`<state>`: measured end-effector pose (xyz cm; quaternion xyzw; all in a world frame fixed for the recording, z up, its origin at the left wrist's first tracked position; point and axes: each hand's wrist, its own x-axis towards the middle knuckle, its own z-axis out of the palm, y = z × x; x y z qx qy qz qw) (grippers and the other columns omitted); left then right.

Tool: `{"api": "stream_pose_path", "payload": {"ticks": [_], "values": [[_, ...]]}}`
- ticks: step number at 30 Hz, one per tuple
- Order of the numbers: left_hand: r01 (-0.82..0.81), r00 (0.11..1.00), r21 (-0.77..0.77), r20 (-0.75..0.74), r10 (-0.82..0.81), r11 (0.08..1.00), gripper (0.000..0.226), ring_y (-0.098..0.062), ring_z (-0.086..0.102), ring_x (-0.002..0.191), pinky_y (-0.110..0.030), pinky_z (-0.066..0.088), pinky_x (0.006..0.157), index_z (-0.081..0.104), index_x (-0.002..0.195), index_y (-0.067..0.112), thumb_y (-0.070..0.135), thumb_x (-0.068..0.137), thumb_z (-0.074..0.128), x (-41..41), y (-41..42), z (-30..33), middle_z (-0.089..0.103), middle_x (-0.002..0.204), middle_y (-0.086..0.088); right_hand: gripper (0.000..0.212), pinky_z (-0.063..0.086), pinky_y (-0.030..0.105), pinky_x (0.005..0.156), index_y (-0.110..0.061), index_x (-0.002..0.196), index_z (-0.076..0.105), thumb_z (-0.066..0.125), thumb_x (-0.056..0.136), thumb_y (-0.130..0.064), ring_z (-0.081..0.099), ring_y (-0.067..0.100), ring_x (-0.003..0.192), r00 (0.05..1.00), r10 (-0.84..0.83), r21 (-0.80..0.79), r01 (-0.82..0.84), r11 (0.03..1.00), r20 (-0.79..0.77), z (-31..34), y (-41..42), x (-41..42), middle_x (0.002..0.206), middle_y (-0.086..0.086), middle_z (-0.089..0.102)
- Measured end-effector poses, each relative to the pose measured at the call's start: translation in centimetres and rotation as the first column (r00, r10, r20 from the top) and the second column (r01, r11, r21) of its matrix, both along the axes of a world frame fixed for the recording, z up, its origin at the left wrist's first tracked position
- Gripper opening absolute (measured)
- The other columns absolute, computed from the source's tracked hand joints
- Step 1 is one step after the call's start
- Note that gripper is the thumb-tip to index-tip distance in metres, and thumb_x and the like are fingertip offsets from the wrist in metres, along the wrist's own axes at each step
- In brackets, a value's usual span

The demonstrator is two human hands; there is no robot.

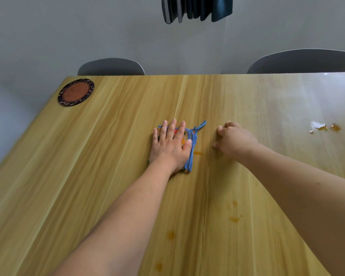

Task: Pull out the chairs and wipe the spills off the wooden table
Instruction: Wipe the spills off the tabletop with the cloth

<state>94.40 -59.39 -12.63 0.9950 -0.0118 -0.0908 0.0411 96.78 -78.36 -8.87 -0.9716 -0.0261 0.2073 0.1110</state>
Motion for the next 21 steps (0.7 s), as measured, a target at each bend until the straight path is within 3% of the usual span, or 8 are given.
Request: {"api": "stream_pose_path", "payload": {"ticks": [14, 18, 21], "values": [[-0.016, 1.000, 0.025, 0.001, 0.016, 1.000, 0.063, -0.017, -0.021, 0.149, -0.046, -0.015, 0.120, -0.009, 0.156, 0.034, 0.054, 0.101, 0.013, 0.0, -0.1, -0.2, -0.015, 0.165, 0.006, 0.061, 0.044, 0.042, 0.100, -0.019, 0.147, 0.035, 0.053, 0.095, -0.045, 0.032, 0.030, 0.140, 1.000, 0.006, -0.019, -0.006, 1.000, 0.012, -0.3, 0.0, 0.1, 0.148, 0.005, 0.028], [-0.015, 1.000, 0.035, 0.005, 0.015, 0.999, 0.062, -0.017, -0.021, 0.150, -0.045, -0.015, 0.120, -0.009, 0.156, 0.034, 0.053, 0.101, 0.012, -0.2, 0.0, -0.2, -0.015, 0.165, 0.005, 0.061, 0.046, 0.039, 0.092, -0.022, 0.147, 0.034, 0.050, 0.094, -0.050, 0.035, 0.026, 0.139, 0.999, 0.023, -0.054, -0.021, 0.998, 0.047, -0.3, -0.3, -0.2, 0.150, 0.003, 0.027], [-0.016, 1.000, 0.024, 0.017, 0.015, 1.000, 0.062, -0.017, -0.020, 0.150, -0.045, -0.015, 0.120, -0.008, 0.156, 0.034, 0.054, 0.101, 0.012, -0.8, 0.1, -0.3, -0.014, 0.165, 0.005, 0.063, 0.043, 0.041, 0.097, -0.023, 0.151, 0.026, 0.045, 0.097, -0.050, 0.027, 0.025, 0.143, 0.998, 0.032, -0.048, -0.030, 0.998, 0.055, -0.7, -0.4, -0.7, 0.156, 0.001, 0.019]]}}
